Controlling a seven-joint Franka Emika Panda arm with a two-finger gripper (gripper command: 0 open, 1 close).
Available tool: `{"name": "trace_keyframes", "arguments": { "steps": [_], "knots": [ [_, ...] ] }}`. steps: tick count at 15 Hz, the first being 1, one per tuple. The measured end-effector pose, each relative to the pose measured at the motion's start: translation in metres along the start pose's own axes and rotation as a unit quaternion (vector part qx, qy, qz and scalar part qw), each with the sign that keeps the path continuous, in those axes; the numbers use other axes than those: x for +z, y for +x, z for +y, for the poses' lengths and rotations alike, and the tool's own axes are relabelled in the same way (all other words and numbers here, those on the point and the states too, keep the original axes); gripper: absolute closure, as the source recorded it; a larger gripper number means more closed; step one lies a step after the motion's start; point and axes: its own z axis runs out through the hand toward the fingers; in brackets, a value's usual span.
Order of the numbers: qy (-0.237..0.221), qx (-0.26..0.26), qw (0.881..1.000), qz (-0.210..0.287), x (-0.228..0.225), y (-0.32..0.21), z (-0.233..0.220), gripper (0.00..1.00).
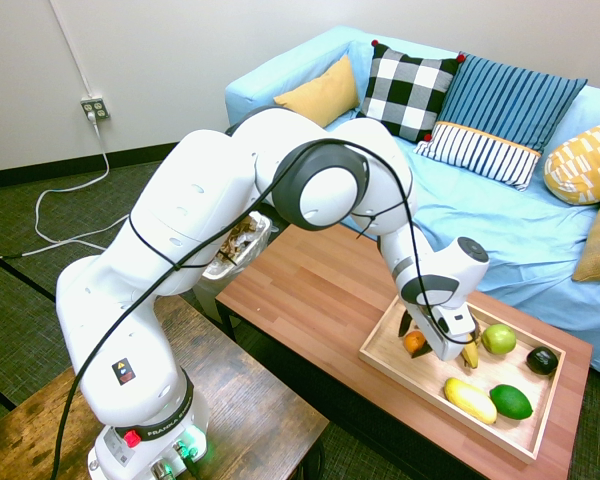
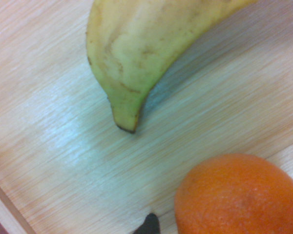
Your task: Put the tangerine in the tray
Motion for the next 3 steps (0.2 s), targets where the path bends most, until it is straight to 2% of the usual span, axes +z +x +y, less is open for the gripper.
{"name": "trace_keyframes", "arguments": {
  "steps": [3],
  "knots": [
    [0.006,0.003,1.0,0.006,-0.015,0.007,0.011,0.0]
  ]
}}
